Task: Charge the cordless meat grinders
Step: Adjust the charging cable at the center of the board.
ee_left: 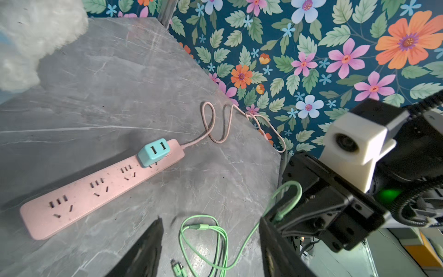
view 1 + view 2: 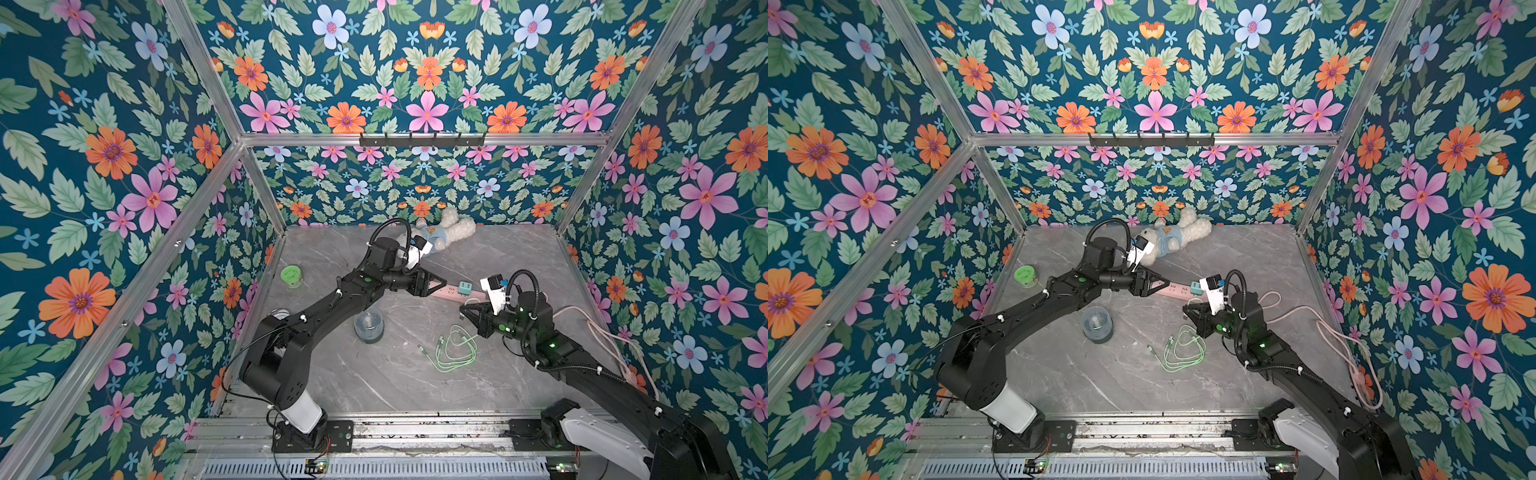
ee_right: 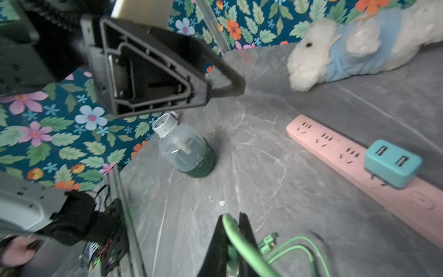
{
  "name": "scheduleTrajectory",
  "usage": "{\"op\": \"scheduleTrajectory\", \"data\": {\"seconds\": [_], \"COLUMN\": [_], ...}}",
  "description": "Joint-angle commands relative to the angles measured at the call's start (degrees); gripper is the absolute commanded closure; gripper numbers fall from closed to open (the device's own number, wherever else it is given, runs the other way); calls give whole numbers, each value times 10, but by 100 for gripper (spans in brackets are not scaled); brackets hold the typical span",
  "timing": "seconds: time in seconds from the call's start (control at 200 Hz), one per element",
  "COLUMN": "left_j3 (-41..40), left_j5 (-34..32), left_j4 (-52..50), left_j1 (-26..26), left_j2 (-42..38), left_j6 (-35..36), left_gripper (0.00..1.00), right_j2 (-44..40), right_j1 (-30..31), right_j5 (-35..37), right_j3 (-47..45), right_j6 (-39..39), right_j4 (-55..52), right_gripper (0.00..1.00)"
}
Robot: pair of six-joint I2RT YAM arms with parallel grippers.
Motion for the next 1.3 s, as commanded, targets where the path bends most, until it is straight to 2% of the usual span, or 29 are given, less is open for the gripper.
{"op": "scheduleTrajectory", "data": {"seconds": [0.0, 0.27, 0.455, 0.635, 0.885, 1.065, 1.295], "left_j3": [17, 45, 27, 12, 6, 18, 22], "left_j5": [43, 85, 106, 147, 166, 178, 181], "left_j4": [5, -18, -16, 7, 10, -2, -33], "left_j1": [-14, -44, -47, -54, -64, -74, -78], "left_j2": [13, 41, 30, 27, 25, 35, 31], "left_j6": [9, 31, 36, 36, 54, 69, 98], "left_gripper": [31, 30, 39, 40, 50, 66, 94], "right_j2": [-8, -3, 4, 13, 12, 20, 23], "right_j1": [1, 1, 1, 0, 1, 1, 0], "right_j5": [-66, -77, -79, -86, -94, -100, -93], "right_j3": [-2, 12, 23, 30, 32, 33, 37], "right_j6": [-5, -9, -15, -13, -10, -4, -9], "right_j4": [-6, -19, -29, -36, -35, -31, -38], "right_gripper": [100, 100, 100, 100, 100, 100, 100]}}
